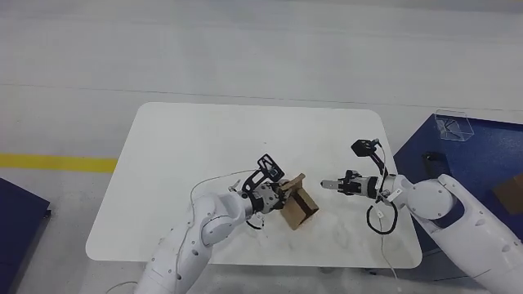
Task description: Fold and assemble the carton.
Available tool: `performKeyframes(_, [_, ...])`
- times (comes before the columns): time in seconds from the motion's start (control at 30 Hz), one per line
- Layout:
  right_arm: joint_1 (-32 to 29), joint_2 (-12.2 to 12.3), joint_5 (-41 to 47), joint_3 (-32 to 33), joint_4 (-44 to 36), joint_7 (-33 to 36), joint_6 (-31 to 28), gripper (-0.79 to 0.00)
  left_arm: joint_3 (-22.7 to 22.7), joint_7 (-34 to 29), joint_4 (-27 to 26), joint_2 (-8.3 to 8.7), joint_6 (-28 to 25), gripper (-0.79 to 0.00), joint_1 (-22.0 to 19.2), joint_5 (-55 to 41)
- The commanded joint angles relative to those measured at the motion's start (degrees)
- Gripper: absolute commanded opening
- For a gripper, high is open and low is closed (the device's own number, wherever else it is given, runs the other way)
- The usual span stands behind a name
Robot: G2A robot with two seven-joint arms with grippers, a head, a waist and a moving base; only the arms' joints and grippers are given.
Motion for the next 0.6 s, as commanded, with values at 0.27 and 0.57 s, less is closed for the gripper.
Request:
performKeyframes(0.27, [-1.18, -0.15, 1.88, 3.70, -0.39, -0.12, 4.68, 0.000, 1.83, 5.87, -11.83, -1.01, 28.16, -0.785, 12.19, -0.25])
performKeyframes(0.57, [1.78, -1.94, 1.46, 0.63, 1.05, 5.83, 8.98, 0.000, 3.68, 8.41, -11.54, -1.82, 36.76, -0.785, 15.28, -0.34])
